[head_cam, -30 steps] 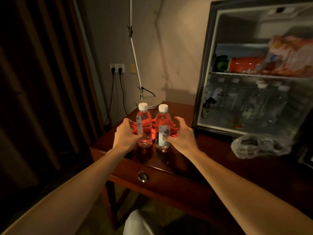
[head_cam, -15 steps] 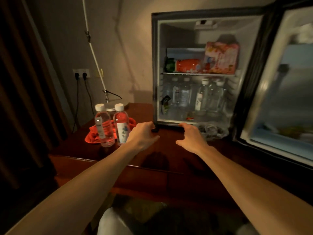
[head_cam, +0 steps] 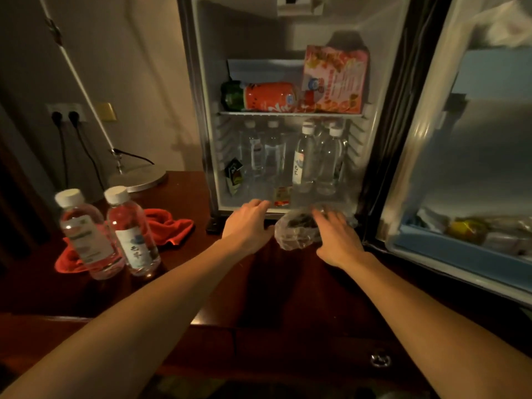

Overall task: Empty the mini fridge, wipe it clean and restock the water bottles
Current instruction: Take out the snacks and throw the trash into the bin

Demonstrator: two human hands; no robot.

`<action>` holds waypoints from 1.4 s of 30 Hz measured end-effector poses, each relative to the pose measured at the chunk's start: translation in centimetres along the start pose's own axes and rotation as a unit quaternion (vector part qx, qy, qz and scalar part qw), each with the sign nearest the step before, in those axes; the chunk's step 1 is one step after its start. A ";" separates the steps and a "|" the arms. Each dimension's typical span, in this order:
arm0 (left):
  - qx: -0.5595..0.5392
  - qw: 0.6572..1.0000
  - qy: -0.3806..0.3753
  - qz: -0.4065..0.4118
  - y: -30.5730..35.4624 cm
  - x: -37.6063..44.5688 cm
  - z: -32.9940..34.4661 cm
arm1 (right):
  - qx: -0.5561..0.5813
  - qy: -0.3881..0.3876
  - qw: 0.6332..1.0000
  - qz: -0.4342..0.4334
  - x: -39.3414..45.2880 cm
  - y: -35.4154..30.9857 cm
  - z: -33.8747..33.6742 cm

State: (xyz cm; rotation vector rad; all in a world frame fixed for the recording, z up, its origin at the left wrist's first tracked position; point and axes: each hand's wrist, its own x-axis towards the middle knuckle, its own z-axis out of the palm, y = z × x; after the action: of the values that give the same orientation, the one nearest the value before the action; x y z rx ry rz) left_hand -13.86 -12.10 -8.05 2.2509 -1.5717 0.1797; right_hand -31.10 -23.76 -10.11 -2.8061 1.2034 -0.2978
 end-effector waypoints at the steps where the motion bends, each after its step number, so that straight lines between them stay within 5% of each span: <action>1: 0.009 1.000 0.004 0.011 -0.1 0.7 0.2 | -0.021 0.005 1.000 -0.008 0.3 0.1 0.0; 14: -0.014 0.999 -0.026 0.024 -0.5 7.7 5.1 | -0.152 0.084 0.980 -0.102 4.6 1.7 1.7; 27: -0.082 0.995 0.056 0.031 -0.5 4.1 2.3 | -0.083 0.130 0.981 -0.113 0.9 0.6 0.4; 32: -0.141 0.987 0.072 0.041 2.1 0.8 0.1 | 0.020 0.137 0.989 -0.054 -4.0 0.4 -2.7; 42: -0.207 0.954 0.108 0.186 12.0 -7.3 1.0 | 0.062 0.148 0.986 0.031 -17.5 6.1 -5.1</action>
State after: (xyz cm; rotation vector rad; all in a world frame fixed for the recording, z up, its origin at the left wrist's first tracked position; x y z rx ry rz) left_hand -27.74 -9.65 -8.42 1.5549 -1.7114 0.1706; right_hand -48.31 -15.22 -8.56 -2.6779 1.2703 -0.7812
